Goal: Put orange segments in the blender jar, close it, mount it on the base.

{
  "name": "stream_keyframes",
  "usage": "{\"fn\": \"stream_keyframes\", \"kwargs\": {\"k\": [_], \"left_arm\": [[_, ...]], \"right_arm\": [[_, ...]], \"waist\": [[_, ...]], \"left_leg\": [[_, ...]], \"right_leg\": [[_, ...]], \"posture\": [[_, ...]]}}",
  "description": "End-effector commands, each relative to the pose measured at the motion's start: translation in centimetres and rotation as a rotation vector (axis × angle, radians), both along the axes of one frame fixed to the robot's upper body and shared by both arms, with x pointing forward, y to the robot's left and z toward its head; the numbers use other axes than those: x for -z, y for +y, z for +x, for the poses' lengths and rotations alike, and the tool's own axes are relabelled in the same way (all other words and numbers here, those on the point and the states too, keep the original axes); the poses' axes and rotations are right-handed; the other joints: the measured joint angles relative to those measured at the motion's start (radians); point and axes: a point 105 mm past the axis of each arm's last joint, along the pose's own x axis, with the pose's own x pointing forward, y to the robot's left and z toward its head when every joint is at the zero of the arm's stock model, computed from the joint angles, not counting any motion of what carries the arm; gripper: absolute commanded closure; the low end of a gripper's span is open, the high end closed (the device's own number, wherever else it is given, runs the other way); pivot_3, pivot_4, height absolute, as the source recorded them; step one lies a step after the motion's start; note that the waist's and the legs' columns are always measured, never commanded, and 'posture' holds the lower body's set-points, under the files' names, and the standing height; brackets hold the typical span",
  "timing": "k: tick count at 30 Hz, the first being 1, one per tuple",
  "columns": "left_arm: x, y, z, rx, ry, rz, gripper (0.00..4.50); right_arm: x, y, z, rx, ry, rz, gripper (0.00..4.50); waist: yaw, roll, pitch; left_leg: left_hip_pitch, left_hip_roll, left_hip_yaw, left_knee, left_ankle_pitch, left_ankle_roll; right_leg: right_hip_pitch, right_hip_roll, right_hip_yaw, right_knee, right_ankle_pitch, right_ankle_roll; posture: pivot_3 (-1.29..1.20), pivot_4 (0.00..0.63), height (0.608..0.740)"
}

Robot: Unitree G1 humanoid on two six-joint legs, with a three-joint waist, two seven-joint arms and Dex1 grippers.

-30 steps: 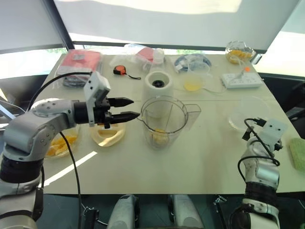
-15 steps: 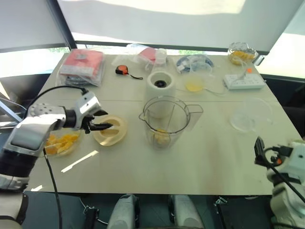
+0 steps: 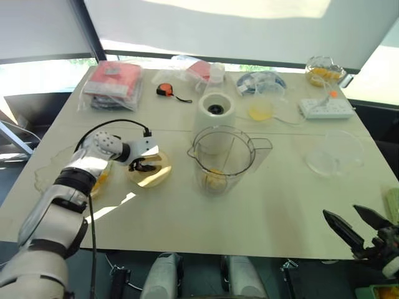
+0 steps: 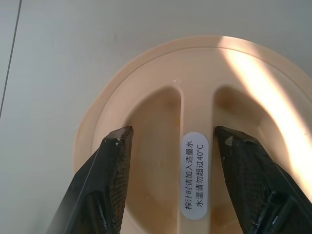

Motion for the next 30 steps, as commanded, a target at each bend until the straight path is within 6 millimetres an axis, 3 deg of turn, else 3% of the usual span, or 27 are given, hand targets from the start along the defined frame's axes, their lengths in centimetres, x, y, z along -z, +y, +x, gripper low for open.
{"fn": "stream_keyframes", "kwargs": {"k": [1, 8, 15, 23, 26, 29, 30], "left_arm": [[0.3, 0.6, 0.0, 0.022, 0.021, 0.058, 1.73], [0.6, 0.8, 0.3, 0.028, 0.034, 0.087, 1.73], [0.9, 0.7, 0.2, 0.039, 0.053, 0.108, 1.73], [1.0, 0.5, 0.1, 0.044, 0.059, 0.109, 1.73], [1.0, 0.6, 0.2, 0.038, 0.049, 0.124, 2.63], [1.2, 1.0, 0.2, 0.037, 0.049, 0.152, 4.12], [1.3, 1.1, 0.1, 0.037, 0.051, 0.159, 4.24]], "right_arm": [[-2.6, 1.8, 0.3, -0.139, -0.033, -0.021, 0.07], [-4.8, 3.9, 1.7, -0.287, -0.048, -0.095, 0.07], [-5.9, 8.8, 0.1, -0.606, 0.001, -0.168, 0.07], [-6.3, 10.2, 0.6, -0.674, -0.025, -0.209, 0.07], [-6.1, 10.2, 0.9, -0.669, -0.028, -0.206, 0.0], [-5.9, 10.4, 1.3, -0.665, -0.038, -0.199, 0.0], [-5.8, 10.5, 1.4, -0.666, -0.039, -0.198, 0.0]], "waist": [[0.002, 0.0, 0.0], [0.003, -0.001, -0.001], [0.003, -0.002, -0.002], [0.003, -0.008, -0.005], [0.004, -0.008, -0.006], [0.006, -0.008, -0.006], [0.004, -0.008, -0.006]], "left_leg": [[0.0, 0.0, 0.0, 0.0, 0.0, 0.0], [0.001, 0.001, 0.0, 0.001, 0.0, 0.0], [0.001, 0.001, 0.0, 0.002, 0.0, 0.0], [0.002, 0.001, 0.0, 0.002, 0.0, 0.0], [0.002, 0.001, 0.0, 0.002, 0.0, 0.0], [0.002, 0.002, 0.0, 0.003, 0.0, 0.0], [0.005, 0.002, 0.0, 0.003, 0.0, 0.0]], "right_leg": [[0.0, 0.0, 0.0, 0.0, 0.0, 0.0], [0.001, 0.0, -0.001, 0.0, 0.001, 0.0], [0.002, 0.001, -0.001, 0.0, 0.001, 0.001], [0.003, 0.0, -0.001, 0.0, 0.002, 0.001], [0.003, 0.0, -0.001, 0.0, 0.002, 0.001], [0.004, 0.0, -0.001, 0.0, 0.002, -0.001], [0.006, 0.0, -0.001, 0.001, 0.002, -0.001]], "posture": [[0.0, 0.15, 0.74], [0.0, 0.15, 0.74], [0.0, 0.15, 0.74], [0.0, 0.15, 0.74], [0.0, 0.15, 0.74], [0.0, 0.15, 0.74], [0.0, 0.15, 0.74]]}}
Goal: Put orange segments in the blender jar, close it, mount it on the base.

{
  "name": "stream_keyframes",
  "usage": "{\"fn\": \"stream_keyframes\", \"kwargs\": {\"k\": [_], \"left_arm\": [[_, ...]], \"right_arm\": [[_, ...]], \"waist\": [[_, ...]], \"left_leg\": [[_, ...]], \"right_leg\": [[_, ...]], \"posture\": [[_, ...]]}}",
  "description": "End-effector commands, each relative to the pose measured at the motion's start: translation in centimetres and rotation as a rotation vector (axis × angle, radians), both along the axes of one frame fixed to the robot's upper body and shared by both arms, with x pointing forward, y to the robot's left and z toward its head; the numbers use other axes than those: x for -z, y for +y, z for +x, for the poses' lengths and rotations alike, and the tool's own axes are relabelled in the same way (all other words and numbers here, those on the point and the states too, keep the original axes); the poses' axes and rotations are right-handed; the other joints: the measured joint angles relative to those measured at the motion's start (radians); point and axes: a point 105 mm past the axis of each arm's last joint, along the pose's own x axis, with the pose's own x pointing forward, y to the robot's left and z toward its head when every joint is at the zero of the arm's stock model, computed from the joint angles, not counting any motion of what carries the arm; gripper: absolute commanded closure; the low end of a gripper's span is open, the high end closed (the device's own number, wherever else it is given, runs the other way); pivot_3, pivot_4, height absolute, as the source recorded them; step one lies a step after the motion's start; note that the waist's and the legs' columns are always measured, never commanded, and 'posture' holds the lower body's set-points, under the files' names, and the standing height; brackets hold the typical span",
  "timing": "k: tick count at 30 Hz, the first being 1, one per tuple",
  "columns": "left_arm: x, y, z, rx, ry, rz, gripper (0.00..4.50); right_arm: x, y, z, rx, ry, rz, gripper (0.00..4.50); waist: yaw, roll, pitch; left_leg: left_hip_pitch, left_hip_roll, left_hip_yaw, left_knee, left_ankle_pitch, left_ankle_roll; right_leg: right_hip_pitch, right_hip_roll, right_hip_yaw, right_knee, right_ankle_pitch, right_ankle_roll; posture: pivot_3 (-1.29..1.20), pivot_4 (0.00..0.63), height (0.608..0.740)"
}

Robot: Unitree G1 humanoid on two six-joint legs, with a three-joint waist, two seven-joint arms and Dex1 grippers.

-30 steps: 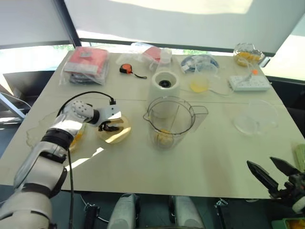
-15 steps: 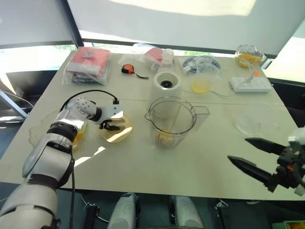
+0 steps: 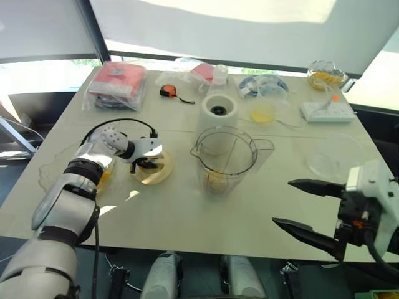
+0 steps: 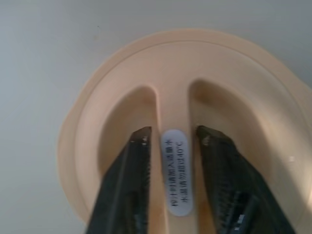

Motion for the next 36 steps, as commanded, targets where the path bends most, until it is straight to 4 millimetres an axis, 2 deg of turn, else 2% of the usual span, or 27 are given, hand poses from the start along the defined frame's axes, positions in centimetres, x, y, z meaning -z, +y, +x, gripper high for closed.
{"fn": "stream_keyframes", "kwargs": {"k": [1, 5, 8, 9, 11, 13, 15, 18, 21, 24, 27, 29, 36], "left_arm": [[1.2, 1.7, -0.3, -0.038, 0.011, 0.082, 4.24], [0.9, 1.9, -0.3, -0.045, 0.007, 0.083, 4.24], [-0.9, 1.4, 0.2, -0.06, -0.029, 0.016, 4.24], [-2.1, 0.9, 0.6, -0.062, -0.062, -0.018, 4.24], [-5.8, 0.2, 2.2, -0.1, -0.17, -0.02, 4.24], [-10.7, -1.2, 2.9, -0.074, -0.282, -0.085, 4.24], [-15.4, -2.5, 2.7, -0.028, -0.344, -0.165, 4.24], [-21.9, -4.5, 2.0, 0.042, -0.396, -0.307, 4.24], [-25.9, -6.8, 1.7, 0.054, -0.396, -0.428, 4.24], [-27.1, -9.6, 1.4, 0.059, -0.303, -0.489, 4.24], [-26.4, -12.6, -0.6, 0.194, -0.152, -0.422, 4.24], [-26.3, -13.8, -2.1, 0.287, -0.066, -0.387, 4.24], [-25.7, -18.3, -5.3, 0.467, 0.043, -0.298, 4.24]], "right_arm": [[-0.1, 0.4, 0.2, -0.006, -0.02, 0.003, 0.0], [-0.2, 0.6, 0.3, -0.013, -0.022, 0.006, 0.0], [-0.4, 0.5, 0.5, -0.014, -0.026, 0.002, 0.0], [-0.4, 0.5, 0.5, -0.014, -0.027, 0.001, 0.0], [-0.5, 0.3, 0.7, -0.008, -0.028, -0.004, 0.0], [-0.4, 0.0, 1.0, 0.01, -0.028, -0.004, 0.0], [-0.3, -0.2, 1.2, 0.025, -0.027, 0.0, 0.0], [0.1, -0.3, 1.4, 0.038, -0.023, 0.008, 0.0], [0.6, -0.5, 1.7, 0.066, -0.032, 0.011, 0.0], [1.1, -1.2, 2.4, 0.137, -0.019, 0.032, 0.0], [1.8, -1.6, 2.9, 0.178, -0.014, 0.025, 0.0], [2.1, -1.7, 3.1, 0.184, -0.02, 0.031, 0.0], [3.2, -1.4, 3.7, 0.218, -0.055, 0.06, 0.0]], "waist": [[-0.002, 0.0, 0.0], [-0.003, 0.001, -0.001], [-0.003, 0.001, 0.0], [-0.003, 0.0, 0.0], [-0.002, -0.002, 0.001], [0.002, -0.006, 0.003], [0.004, -0.008, 0.003], [0.003, -0.008, 0.003], [0.0, -0.007, 0.003], [0.0, -0.007, 0.003], [-0.002, -0.007, 0.003], [-0.005, -0.007, 0.003], [-0.002, -0.006, 0.003]], "left_leg": [[0.002, 0.001, 0.0, 0.0, 0.0, 0.0], [0.005, 0.003, 0.001, 0.0, 0.0, 0.0], [0.004, 0.005, 0.001, 0.0, 0.0, 0.0], [0.004, 0.005, 0.001, 0.0, 0.0, 0.0], [0.002, 0.005, 0.001, 0.0, 0.0, 0.0], [-0.001, 0.005, 0.0, 0.0, 0.0, 0.0], [-0.012, 0.005, -0.002, 0.003, 0.001, -0.001], [-0.015, 0.002, -0.002, 0.003, 0.0, 0.0], [-0.015, -0.001, 0.0, 0.003, -0.004, 0.006], [-0.014, -0.006, -0.001, 0.003, -0.005, 0.009], [-0.014, -0.006, -0.002, 0.003, -0.005, 0.009], [-0.014, -0.006, -0.002, 0.003, -0.005, 0.009], [-0.014, -0.004, -0.002, 0.003, -0.005, 0.009]], "right_leg": [[0.002, 0.0, 0.0, 0.0, 0.0, 0.0], [0.004, 0.001, 0.0, -0.001, 0.001, -0.002], [0.004, 0.001, -0.001, -0.001, 0.001, -0.002], [0.004, 0.001, -0.001, -0.001, 0.001, -0.002], [0.002, 0.001, -0.001, -0.001, 0.001, -0.003], [-0.001, 0.003, -0.002, -0.001, 0.002, -0.003], [-0.009, 0.004, -0.004, -0.001, 0.002, -0.002], [-0.01, 0.002, -0.004, -0.004, 0.007, 0.006], [-0.009, 0.0, -0.004, -0.006, 0.005, 0.009], [-0.008, -0.002, -0.003, -0.005, 0.003, 0.013], [-0.008, -0.002, -0.003, -0.005, 0.003, 0.013], [-0.008, -0.001, -0.003, -0.005, 0.003, 0.012], [-0.009, 0.0, -0.002, -0.003, 0.003, 0.012]], "posture": [[0.0, 0.15, 0.74], [0.0, 0.15, 0.74], [0.0, 0.15, 0.74], [0.0, 0.15, 0.74], [0.0, 0.15, 0.74], [0.0, 0.15, 0.74], [0.0, 0.15, 0.74], [0.0, 0.15, 0.74], [0.0, 0.15, 0.74], [0.0, 0.15, 0.74], [0.0, 0.15, 0.74], [0.0, 0.15, 0.74], [0.0, 0.15, 0.74]]}}
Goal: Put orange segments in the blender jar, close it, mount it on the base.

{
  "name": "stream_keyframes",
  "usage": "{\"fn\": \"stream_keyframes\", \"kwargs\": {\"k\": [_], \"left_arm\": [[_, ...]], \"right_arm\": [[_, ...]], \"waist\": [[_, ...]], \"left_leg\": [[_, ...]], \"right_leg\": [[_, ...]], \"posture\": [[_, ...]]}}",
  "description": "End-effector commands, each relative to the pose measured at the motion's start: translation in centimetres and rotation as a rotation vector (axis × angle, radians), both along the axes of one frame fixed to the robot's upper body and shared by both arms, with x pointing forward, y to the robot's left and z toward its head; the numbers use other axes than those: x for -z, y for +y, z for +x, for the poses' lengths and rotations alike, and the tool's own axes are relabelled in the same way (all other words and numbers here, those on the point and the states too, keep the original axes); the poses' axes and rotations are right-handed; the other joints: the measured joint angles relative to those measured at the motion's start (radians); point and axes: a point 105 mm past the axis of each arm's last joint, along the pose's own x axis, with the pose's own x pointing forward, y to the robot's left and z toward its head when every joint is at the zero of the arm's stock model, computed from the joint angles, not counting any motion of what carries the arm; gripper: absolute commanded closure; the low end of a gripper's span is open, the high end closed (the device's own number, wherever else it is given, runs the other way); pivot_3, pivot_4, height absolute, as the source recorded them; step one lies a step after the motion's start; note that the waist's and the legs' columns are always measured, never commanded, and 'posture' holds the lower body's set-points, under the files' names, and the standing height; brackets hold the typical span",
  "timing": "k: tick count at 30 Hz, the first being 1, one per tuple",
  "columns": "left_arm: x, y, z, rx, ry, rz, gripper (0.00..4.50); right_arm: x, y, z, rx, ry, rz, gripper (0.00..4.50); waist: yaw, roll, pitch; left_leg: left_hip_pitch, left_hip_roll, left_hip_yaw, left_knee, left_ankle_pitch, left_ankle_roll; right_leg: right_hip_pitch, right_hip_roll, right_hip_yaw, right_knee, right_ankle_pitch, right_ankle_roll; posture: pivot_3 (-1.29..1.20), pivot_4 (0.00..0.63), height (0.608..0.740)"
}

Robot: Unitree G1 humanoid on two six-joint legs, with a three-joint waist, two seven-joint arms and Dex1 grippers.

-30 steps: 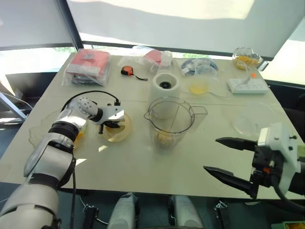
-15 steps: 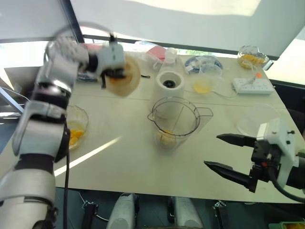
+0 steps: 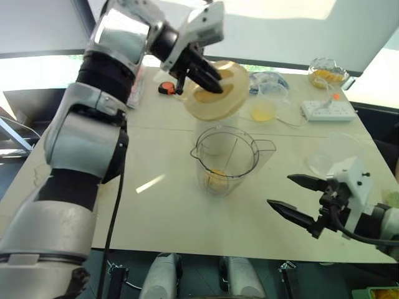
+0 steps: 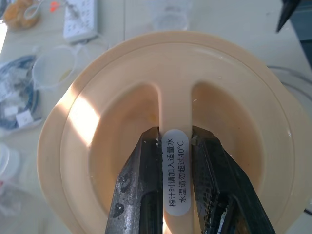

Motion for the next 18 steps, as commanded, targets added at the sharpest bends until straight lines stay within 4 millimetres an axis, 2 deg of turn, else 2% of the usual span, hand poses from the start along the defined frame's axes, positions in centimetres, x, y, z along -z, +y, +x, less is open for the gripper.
{"fn": "stream_keyframes", "kwargs": {"k": [1, 6, 9, 12, 18], "left_arm": [[-1.3, -2.7, -2.5, 0.114, -0.022, 0.034, 4.24], [-0.6, -4.2, -4.7, 0.169, 0.043, 0.109, 4.24], [1.5, -5.0, -5.5, 0.164, 0.072, 0.209, 4.24], [3.4, -4.7, -5.6, 0.15, 0.073, 0.294, 4.24], [5.3, -3.2, -5.0, 0.103, 0.095, 0.361, 4.24]], "right_arm": [[0.1, 0.4, 0.1, 0.01, -0.048, 0.01, 0.0], [0.9, 1.5, 0.3, 0.022, -0.066, 0.043, 0.0], [1.4, 2.2, 0.5, 0.025, -0.068, 0.066, 0.0], [1.7, 2.5, 0.8, 0.03, -0.074, 0.072, 0.0], [1.7, 2.8, 1.1, 0.039, -0.091, 0.088, 0.0]], "waist": [[0.002, 0.0, 0.0], [-0.003, 0.001, 0.0], [-0.002, 0.002, 0.0], [-0.001, 0.004, -0.001], [-0.003, 0.006, -0.001]], "left_leg": [[0.0, 0.0, 0.0, 0.0, 0.0, 0.0], [0.0, 0.0, 0.001, 0.0, 0.0, 0.0], [0.001, 0.0, 0.001, 0.0, 0.0, 0.0], [0.001, -0.001, 0.001, 0.0, 0.0, 0.0], [0.002, -0.001, 0.001, 0.001, 0.0, 0.0]], "right_leg": [[0.0, 0.0, 0.0, 0.0, 0.0, 0.0], [0.0, -0.001, 0.002, 0.0, 0.0, 0.0], [0.0, -0.001, 0.002, 0.0, 0.0, 0.0], [0.0, 0.0, 0.002, 0.001, -0.002, -0.003], [0.0, 0.0, 0.003, 0.003, -0.002, -0.004]], "posture": [[0.0, 0.15, 0.74], [0.0, 0.15, 0.74], [0.0, 0.15, 0.74], [0.0, 0.15, 0.74], [0.0, 0.15, 0.74]]}}
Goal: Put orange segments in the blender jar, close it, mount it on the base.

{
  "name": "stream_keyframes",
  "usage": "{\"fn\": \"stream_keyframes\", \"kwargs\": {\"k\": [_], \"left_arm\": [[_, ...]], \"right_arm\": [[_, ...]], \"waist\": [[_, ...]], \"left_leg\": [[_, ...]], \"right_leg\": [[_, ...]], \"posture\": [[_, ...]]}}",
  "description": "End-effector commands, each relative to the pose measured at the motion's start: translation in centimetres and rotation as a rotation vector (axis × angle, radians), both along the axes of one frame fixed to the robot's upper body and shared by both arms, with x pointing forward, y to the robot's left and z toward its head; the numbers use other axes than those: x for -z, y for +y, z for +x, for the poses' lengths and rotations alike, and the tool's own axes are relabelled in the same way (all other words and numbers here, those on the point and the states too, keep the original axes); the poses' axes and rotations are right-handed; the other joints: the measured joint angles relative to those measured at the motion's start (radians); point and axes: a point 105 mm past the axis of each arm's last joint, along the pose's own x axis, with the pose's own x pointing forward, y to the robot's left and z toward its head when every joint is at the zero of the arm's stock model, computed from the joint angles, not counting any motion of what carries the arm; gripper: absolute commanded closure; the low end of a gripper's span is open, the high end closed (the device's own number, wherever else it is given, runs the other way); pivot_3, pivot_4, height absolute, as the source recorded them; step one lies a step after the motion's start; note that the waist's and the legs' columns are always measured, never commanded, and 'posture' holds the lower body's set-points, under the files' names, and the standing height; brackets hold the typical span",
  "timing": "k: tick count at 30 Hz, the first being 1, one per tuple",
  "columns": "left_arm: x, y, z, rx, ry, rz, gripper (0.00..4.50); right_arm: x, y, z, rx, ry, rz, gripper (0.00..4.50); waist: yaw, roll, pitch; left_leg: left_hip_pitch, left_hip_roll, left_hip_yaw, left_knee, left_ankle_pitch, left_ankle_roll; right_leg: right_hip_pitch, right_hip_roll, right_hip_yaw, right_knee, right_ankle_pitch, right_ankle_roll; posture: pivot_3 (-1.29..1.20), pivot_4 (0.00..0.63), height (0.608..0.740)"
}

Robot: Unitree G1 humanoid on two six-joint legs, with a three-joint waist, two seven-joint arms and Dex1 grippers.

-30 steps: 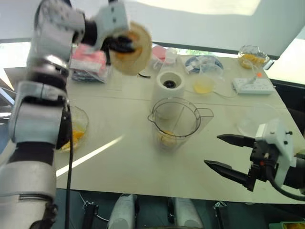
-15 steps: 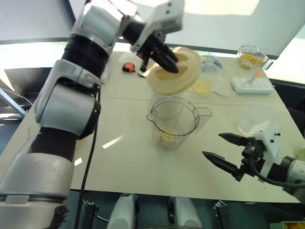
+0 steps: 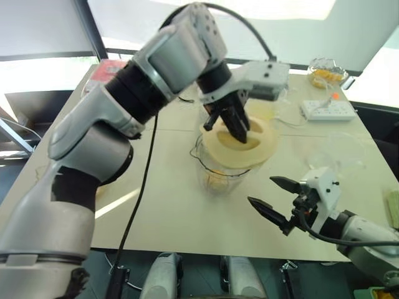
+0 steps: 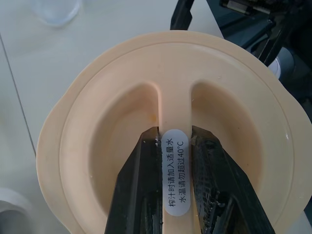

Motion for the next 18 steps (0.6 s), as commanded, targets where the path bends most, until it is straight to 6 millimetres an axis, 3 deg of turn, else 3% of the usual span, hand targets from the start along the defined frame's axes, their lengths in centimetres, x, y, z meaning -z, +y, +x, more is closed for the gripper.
{"fn": "stream_keyframes", "kwargs": {"k": [1, 11, 18], "left_arm": [[0.1, 0.7, 0.1, -0.006, -0.034, 0.027, 4.24], [4.5, 1.8, 0.9, -0.026, -0.041, 0.062, 4.24], [2.2, -0.3, 1.4, -0.039, -0.078, -0.031, 4.24]], "right_arm": [[-0.8, 0.6, 0.1, -0.016, -0.054, 0.012, 0.0], [-0.7, 0.8, 0.4, -0.012, -0.071, 0.023, 0.0], [-0.4, 0.8, 0.2, -0.001, -0.07, 0.028, 0.0]], "waist": [[0.001, 0.0, 0.0], [0.004, 0.003, -0.004], [0.005, 0.006, -0.008]], "left_leg": [[0.0, 0.0, 0.0, 0.0, 0.0, 0.0], [0.002, 0.0, 0.0, 0.002, 0.0, 0.0], [0.005, 0.0, -0.001, 0.009, 0.0, 0.0]], "right_leg": [[0.0, 0.0, 0.0, 0.0, 0.0, 0.0], [0.003, 0.0, 0.0, 0.0, 0.0, 0.0], [0.01, 0.0, 0.0, 0.0, 0.0, 0.0]], "posture": [[0.0, 0.15, 0.74], [0.0, 0.15, 0.74], [0.0, 0.15, 0.74]]}}
